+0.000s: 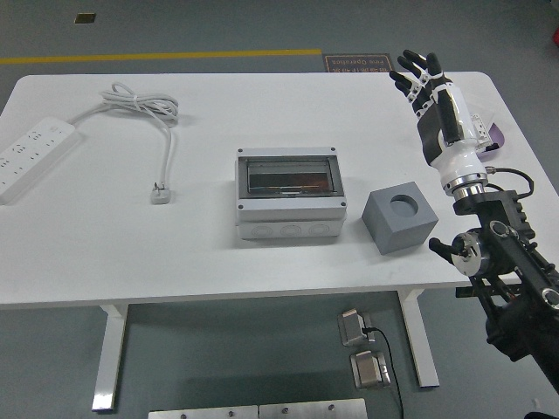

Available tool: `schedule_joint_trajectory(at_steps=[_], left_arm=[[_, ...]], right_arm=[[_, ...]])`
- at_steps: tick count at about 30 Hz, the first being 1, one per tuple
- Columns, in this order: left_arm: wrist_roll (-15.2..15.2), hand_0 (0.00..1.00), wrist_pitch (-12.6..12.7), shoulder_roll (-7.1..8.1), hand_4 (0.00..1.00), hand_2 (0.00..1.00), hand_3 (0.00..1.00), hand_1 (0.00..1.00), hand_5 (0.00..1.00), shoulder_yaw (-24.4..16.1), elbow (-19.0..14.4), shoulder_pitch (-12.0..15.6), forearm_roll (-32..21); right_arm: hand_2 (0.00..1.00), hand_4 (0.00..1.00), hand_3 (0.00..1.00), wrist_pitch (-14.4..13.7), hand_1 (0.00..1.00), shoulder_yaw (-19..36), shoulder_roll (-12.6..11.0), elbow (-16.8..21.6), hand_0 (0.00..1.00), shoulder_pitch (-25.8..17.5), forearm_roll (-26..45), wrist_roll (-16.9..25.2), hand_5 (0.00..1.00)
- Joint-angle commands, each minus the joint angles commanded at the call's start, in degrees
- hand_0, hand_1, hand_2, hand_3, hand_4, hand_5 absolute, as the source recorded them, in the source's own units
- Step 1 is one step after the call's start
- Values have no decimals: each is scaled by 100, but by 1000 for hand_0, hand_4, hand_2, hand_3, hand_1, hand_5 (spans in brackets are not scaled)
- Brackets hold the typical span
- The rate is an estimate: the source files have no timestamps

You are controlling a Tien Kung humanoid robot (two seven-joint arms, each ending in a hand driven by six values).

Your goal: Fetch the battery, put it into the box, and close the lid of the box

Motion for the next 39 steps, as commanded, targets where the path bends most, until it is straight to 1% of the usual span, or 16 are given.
schedule_joint_trajectory(at_steps=[4, 10, 12, 17, 18, 19, 23, 24, 29, 30, 31, 35, 36, 39], left_arm=[[12, 574, -48, -23, 755, 320, 620, 574, 2, 12, 0, 9, 20], [42, 572, -127, -75, 743, 319, 621, 571, 2, 19, 0, 28, -4], [69, 570, -203, -87, 741, 304, 619, 569, 2, 3, 0, 45, -3], [159, 570, -437, -105, 741, 304, 619, 569, 2, 47, 0, 85, -3], [168, 572, -455, -107, 733, 311, 620, 571, 2, 46, 0, 88, 0], [170, 572, -466, -109, 733, 311, 620, 571, 2, 30, 0, 87, 14], [134, 572, -412, -111, 733, 311, 620, 571, 2, -13, 0, 76, 24], [126, 579, -404, -112, 727, 267, 609, 564, 2, -6, 0, 73, 18], [110, 579, -355, -115, 727, 267, 609, 564, 2, 31, 0, 76, -1], [106, 581, -340, -114, 719, 297, 618, 578, 2, 17, 0, 79, 4], [104, 581, -331, -112, 719, 297, 618, 578, 2, 6, 0, 82, 8], [79, 581, -268, -81, 719, 297, 618, 578, 2, -39, 0, 75, -12], [77, 579, -257, -67, 718, 279, 608, 568, 2, -45, 0, 70, -18], [67, 579, -215, -26, 718, 279, 608, 568, 2, -52, 0, 58, -58]], right_arm=[[836, 884, 799, 5, 784, -89, 0, -24, 922, 43, -14, -32, 833], [837, 880, 799, 71, 785, -51, -19, -32, 926, 25, -54, -55, 832], [838, 877, 800, 81, 785, -22, -26, -23, 927, 23, -112, -76, 836], [838, 877, 800, 101, 785, 10, -43, -14, 927, 15, -190, -130, 836], [838, 869, 801, 103, 786, 14, -43, -13, 932, 12, -196, -134, 872], [838, 869, 801, 104, 786, 20, -42, -12, 932, 7, -202, -139, 872], [838, 869, 801, 103, 786, 32, -40, -13, 932, 1, -219, -154, 872], [839, 869, 802, 103, 788, 35, -41, -12, 936, 3, -226, -159, 862], [839, 869, 802, 102, 788, 89, -54, 9, 936, -13, -272, -178, 862], [839, 870, 801, 104, 786, 118, -55, 16, 937, -29, -285, -182, 859], [839, 870, 801, 107, 786, 147, -56, 23, 937, -47, -298, -186, 859], [839, 870, 801, 111, 786, 414, -82, 123, 937, -234, -439, -220, 859], [838, 869, 801, 110, 787, 512, -94, 168, 937, -309, -517, -240, 858], [838, 869, 801, 159, 787, 826, -127, 319, 937, -542, -835, -268, 858]])
